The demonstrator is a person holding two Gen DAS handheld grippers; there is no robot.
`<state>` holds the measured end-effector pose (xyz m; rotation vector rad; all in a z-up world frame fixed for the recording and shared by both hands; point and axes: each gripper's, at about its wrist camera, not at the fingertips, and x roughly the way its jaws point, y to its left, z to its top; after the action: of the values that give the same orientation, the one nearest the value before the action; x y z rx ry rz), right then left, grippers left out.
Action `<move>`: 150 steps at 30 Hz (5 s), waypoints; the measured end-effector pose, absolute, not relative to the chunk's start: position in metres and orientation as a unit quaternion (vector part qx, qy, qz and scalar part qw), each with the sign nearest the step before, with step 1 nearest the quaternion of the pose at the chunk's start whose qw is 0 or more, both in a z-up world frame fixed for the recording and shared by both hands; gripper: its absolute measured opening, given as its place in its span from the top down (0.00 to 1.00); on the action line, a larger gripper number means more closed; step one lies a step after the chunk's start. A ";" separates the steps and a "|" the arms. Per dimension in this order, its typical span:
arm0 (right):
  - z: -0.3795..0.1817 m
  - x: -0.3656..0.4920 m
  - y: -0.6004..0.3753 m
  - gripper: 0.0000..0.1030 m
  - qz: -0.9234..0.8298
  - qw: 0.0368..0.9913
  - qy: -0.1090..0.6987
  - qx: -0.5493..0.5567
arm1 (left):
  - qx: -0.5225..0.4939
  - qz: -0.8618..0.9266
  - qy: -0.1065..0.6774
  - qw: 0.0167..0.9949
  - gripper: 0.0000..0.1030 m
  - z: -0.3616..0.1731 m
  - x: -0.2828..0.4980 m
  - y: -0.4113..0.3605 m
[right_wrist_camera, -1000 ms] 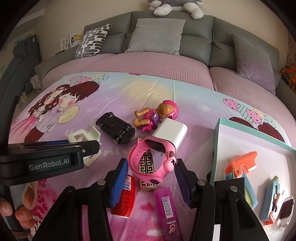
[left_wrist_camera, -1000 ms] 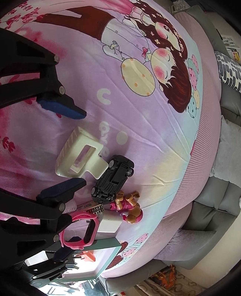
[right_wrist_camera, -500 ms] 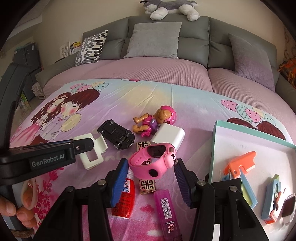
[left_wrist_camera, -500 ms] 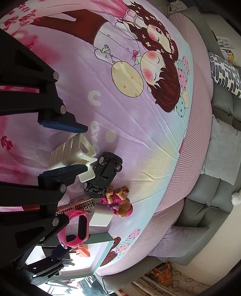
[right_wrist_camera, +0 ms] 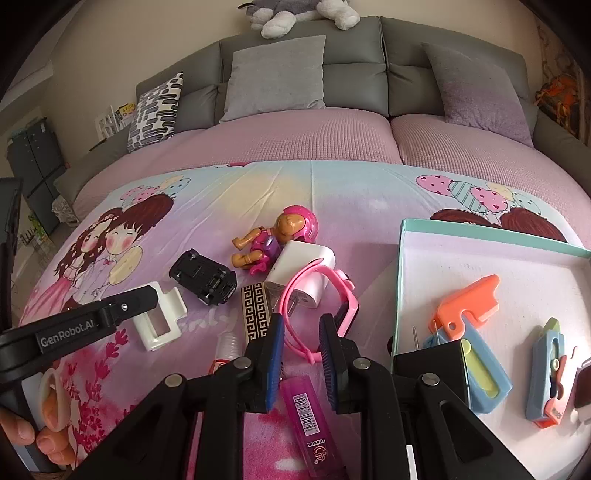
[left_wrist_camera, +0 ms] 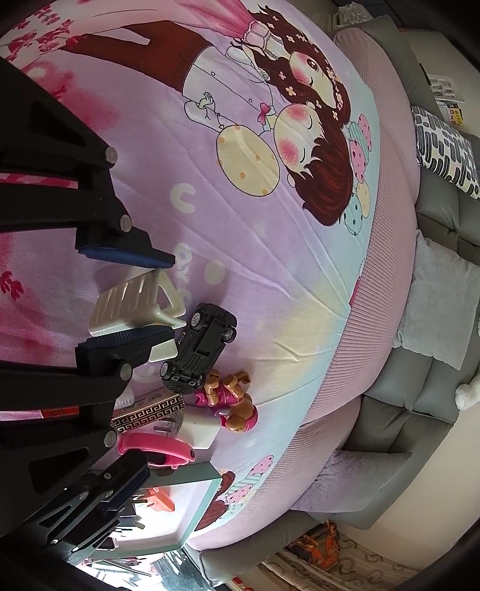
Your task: Organize rigid objects
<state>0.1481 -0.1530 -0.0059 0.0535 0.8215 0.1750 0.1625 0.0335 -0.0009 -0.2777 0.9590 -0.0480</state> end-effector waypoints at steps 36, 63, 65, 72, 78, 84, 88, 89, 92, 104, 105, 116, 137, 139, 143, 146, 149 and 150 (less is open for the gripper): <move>0.009 0.153 -0.157 0.91 0.096 0.925 0.360 0.073 | -0.159 -0.053 0.421 0.892 0.68 0.009 0.164 0.034; 0.037 0.114 -0.334 0.91 -0.188 0.931 0.300 0.094 | -0.032 -0.244 0.396 0.885 0.68 0.063 0.182 -0.152; 0.036 0.110 -0.343 0.91 -0.203 0.926 0.301 0.100 | -0.028 -0.260 0.398 0.879 0.68 0.063 0.185 -0.169; 0.029 0.108 -0.358 0.91 -0.223 0.916 0.315 0.106 | -0.007 -0.301 0.420 0.856 0.68 0.044 0.190 -0.224; 0.025 0.108 -0.361 0.89 -0.222 0.912 0.326 0.110 | 0.006 -0.304 0.440 0.845 0.68 0.027 0.190 -0.244; 0.023 0.110 -0.360 0.87 -0.221 0.911 0.330 0.110 | 0.004 -0.300 0.450 0.841 0.68 0.021 0.191 -0.246; 0.023 0.111 -0.359 0.87 -0.222 0.910 0.332 0.109 | 0.000 -0.295 0.452 0.842 0.58 0.020 0.192 -0.243; 0.023 0.112 -0.358 0.84 -0.222 0.910 0.332 0.109 | -0.002 -0.294 0.452 0.842 0.56 0.020 0.192 -0.241; 0.024 0.112 -0.357 0.77 -0.221 0.911 0.330 0.107 | -0.006 -0.291 0.451 0.844 0.53 0.022 0.192 -0.237; 0.026 0.113 -0.354 0.41 -0.225 0.914 0.321 0.108 | -0.025 -0.266 0.439 0.858 0.27 0.029 0.197 -0.215; 0.026 0.113 -0.355 0.40 -0.227 0.913 0.321 0.109 | -0.026 -0.266 0.439 0.858 0.23 0.029 0.197 -0.214; 0.022 0.115 -0.357 0.10 -0.227 0.910 0.324 0.124 | -0.037 -0.244 0.436 0.865 0.16 0.028 0.198 -0.197; 0.035 0.123 -0.323 0.00 -0.202 0.934 0.277 0.101 | -0.101 -0.183 0.411 0.887 0.04 0.036 0.206 -0.120; 0.036 0.126 -0.315 0.00 -0.190 0.937 0.278 0.094 | -0.109 -0.175 0.410 0.889 0.04 0.037 0.208 -0.107; 0.039 0.130 -0.301 0.00 -0.164 0.943 0.276 0.093 | -0.123 -0.155 0.408 0.891 0.04 0.035 0.210 -0.083; 0.042 0.133 -0.289 0.00 -0.130 0.946 0.276 0.107 | -0.131 -0.131 0.404 0.896 0.04 0.035 0.208 -0.062; 0.043 0.139 -0.270 0.00 -0.076 0.949 0.281 0.116 | -0.144 -0.104 0.396 0.901 0.04 0.035 0.205 -0.037; 0.043 0.141 -0.263 0.00 -0.065 0.950 0.282 0.118 | -0.149 -0.093 0.392 0.903 0.04 0.036 0.204 -0.028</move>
<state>0.1406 -0.2629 0.0429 0.2395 0.5727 -0.1316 0.2041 -0.0283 0.0356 -0.3083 0.8109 -0.1931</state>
